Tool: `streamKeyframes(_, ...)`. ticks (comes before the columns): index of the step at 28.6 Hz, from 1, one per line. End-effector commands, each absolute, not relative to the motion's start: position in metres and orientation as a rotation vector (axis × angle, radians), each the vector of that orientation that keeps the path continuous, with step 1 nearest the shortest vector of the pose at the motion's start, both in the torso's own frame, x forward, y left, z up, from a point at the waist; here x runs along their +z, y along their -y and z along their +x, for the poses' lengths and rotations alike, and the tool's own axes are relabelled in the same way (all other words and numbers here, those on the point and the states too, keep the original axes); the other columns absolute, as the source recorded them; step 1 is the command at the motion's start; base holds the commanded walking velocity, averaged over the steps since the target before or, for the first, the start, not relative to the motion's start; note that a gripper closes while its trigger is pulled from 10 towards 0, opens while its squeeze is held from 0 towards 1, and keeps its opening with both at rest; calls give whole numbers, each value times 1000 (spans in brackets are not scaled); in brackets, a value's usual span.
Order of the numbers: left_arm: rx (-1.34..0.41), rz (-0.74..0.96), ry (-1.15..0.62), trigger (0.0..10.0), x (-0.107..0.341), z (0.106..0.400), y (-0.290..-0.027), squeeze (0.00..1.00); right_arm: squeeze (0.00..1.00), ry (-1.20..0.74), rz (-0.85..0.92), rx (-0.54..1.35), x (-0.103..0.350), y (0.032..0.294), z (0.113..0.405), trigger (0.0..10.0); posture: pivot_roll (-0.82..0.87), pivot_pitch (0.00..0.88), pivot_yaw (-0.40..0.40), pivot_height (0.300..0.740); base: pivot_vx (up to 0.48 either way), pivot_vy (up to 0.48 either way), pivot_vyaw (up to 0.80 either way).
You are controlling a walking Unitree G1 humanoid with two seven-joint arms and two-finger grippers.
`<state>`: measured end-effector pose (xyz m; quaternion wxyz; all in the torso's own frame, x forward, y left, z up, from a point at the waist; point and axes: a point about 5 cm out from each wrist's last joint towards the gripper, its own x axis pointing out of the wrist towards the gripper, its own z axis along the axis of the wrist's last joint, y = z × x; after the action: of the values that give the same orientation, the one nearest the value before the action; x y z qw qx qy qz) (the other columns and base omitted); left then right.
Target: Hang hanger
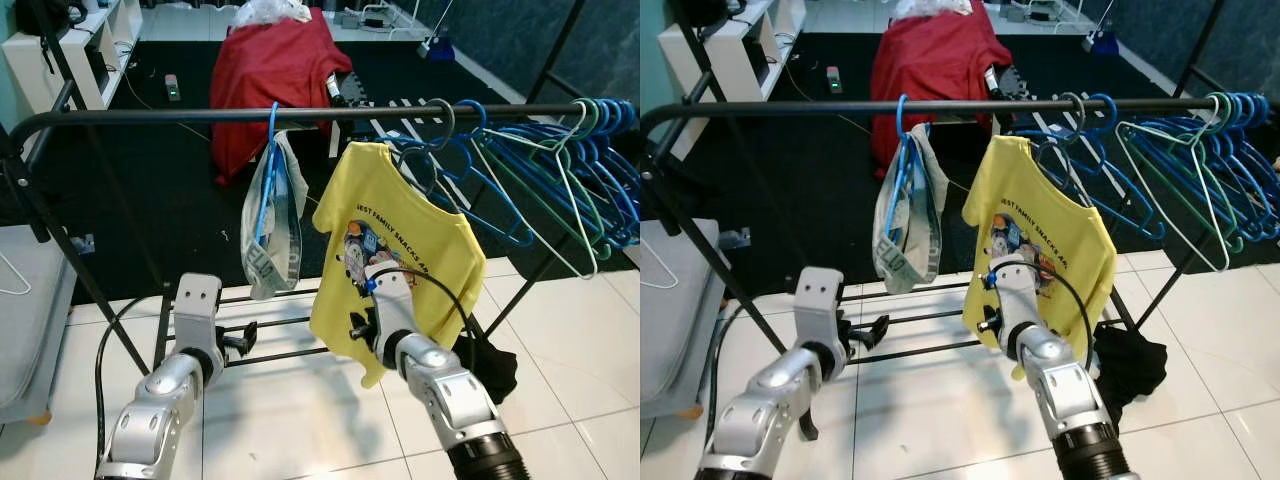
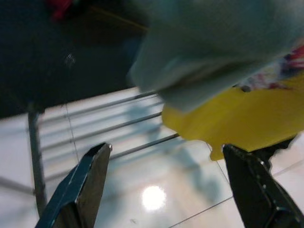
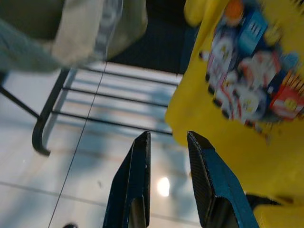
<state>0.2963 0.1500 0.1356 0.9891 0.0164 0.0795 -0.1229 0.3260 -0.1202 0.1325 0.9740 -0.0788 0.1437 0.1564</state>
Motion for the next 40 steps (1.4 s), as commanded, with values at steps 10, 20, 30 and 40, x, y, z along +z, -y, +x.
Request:
streamKeyframes(10, -277, 29, -91, 10000, 147, 289, -143, 0, 0, -70, -32, 318, 158, 125, 324, 10000, -50, 187, -63, 740, 0, 0, 0)
streamKeyframes(20, -420, -27, -24, 10000, 166, 282, -129, 0, 0, -55, -30, 364, 163, 119, 323, 10000, -59, 205, -69, 740, 0, 0, 0)
streamKeyframes(30, -286, -17, -48, 10000, 164, 289, -136, 0, 0, -36, -34, 365, 165, 116, 324, 10000, -54, 216, -81, 740, 0, 0, 0)
streamKeyframes(40, -253, -35, -65, 10000, 165, 289, -138, 0, 0, -39, -37, 378, 164, 111, 324, 10000, -50, 225, -87, 740, 0, 0, 0)
